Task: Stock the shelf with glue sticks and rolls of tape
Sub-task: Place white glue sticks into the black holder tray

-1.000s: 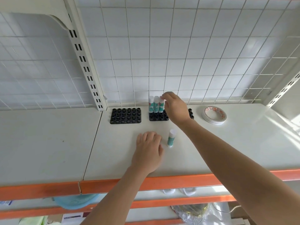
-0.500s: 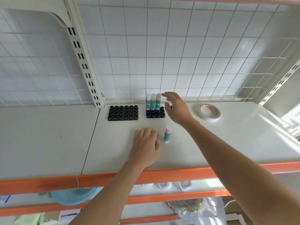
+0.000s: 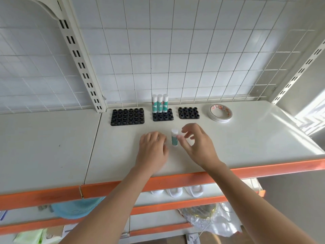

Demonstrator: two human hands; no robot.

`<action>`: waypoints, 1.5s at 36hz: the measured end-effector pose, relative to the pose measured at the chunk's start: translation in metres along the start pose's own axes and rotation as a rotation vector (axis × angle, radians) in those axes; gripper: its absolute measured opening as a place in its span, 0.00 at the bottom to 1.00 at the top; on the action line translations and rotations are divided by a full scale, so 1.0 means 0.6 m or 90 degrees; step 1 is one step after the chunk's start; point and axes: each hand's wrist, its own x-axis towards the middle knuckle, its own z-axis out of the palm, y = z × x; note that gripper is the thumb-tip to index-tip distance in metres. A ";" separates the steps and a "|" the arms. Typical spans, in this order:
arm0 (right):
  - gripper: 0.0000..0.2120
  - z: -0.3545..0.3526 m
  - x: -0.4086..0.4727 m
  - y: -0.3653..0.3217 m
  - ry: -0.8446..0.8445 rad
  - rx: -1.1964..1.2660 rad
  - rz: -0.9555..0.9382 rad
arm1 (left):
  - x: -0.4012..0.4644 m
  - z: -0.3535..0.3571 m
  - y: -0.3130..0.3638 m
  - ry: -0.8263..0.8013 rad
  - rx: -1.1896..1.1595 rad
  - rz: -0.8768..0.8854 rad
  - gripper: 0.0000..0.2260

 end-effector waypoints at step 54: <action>0.13 0.065 0.233 0.037 -0.060 -0.241 -0.062 | -0.002 -0.005 0.005 -0.032 0.015 -0.018 0.12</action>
